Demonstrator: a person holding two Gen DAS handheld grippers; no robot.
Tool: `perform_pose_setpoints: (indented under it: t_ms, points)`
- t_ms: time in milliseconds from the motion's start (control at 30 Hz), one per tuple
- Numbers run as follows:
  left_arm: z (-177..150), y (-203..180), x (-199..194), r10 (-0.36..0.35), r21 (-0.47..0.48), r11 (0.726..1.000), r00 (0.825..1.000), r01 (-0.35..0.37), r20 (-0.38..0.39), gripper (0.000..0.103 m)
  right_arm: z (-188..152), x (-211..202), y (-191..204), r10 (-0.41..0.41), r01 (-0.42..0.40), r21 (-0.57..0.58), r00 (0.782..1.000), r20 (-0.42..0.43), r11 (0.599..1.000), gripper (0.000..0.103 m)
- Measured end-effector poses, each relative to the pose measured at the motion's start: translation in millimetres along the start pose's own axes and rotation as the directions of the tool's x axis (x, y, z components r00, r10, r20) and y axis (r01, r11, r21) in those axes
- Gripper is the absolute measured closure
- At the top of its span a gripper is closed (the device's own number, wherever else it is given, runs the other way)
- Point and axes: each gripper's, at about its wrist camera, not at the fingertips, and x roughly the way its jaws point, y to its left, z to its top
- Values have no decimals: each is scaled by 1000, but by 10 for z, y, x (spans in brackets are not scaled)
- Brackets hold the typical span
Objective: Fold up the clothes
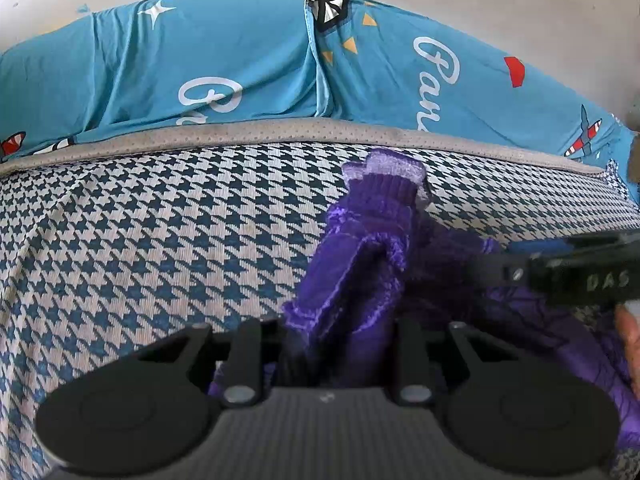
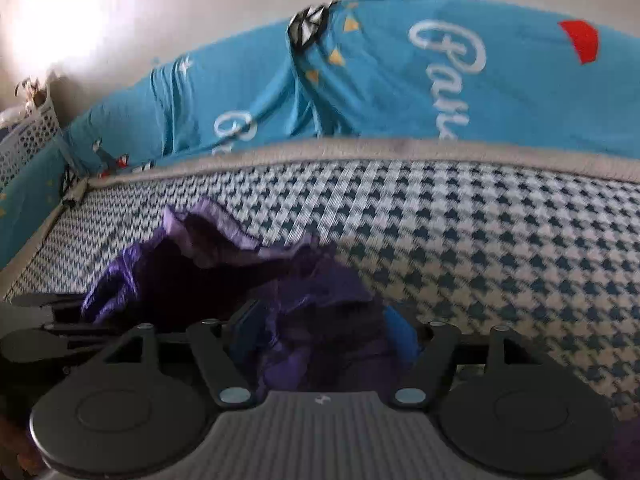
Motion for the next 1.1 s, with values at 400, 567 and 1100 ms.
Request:
perform_pose_setpoints:
  t_ms: [400,567,1100]
  points:
    - [-25,-47,20,28,32,999,999,-28,21,83,-77,227,96,-39,38,-19,997,-67,999,86]
    - [-22,-100,-4,68,56,996,995,-72,68,85,-20,124,154,-32,32,-34,999,-1,999,94]
    - [269,-419,-110,202,141,956,928,-256,315,85,345,-249,322,-93,104,-21,950,299,994,94]
